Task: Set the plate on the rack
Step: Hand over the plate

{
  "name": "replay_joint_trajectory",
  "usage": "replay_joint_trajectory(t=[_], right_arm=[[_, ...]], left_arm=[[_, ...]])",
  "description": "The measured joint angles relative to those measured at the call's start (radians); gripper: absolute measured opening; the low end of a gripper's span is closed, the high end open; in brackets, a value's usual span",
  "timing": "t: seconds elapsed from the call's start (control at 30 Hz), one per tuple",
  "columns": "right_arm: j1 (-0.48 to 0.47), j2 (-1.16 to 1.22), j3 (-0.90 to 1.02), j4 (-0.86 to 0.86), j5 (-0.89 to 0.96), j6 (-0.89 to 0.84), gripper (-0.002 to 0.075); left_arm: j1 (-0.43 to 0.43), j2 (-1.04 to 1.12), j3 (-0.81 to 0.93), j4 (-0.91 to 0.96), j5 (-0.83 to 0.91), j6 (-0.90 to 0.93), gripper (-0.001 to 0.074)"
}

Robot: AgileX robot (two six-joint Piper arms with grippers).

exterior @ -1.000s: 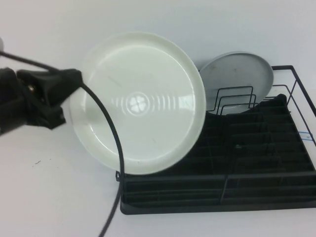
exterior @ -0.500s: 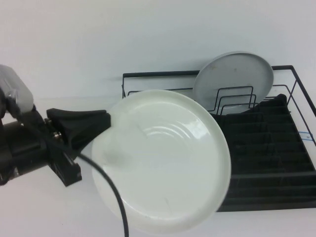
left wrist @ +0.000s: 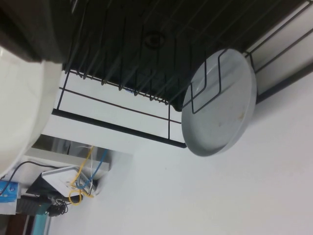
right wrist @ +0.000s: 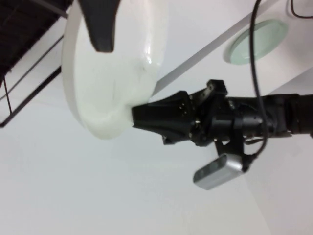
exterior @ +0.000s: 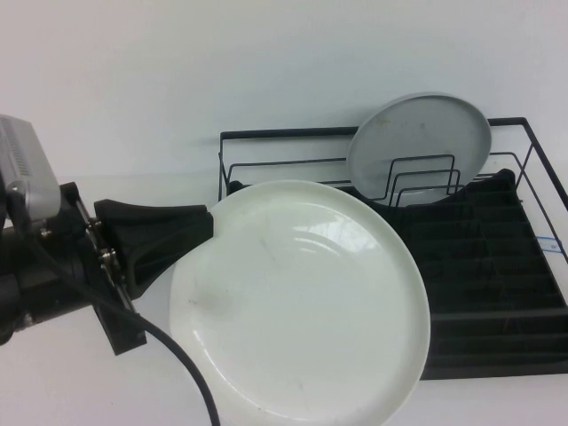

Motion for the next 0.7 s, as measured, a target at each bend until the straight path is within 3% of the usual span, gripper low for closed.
replay_joint_trajectory(t=[0.47,0.7], right_arm=[[0.007,0.277,0.0,0.029,0.049,-0.092,0.0468],[0.137,0.391,0.0,0.132,-0.029,-0.242,0.0468]], left_arm=[[0.0,0.037,-0.018,0.002,-0.01,0.029,0.0003],[-0.002,0.152,-0.089,0.0,-0.012,0.029,0.0003]])
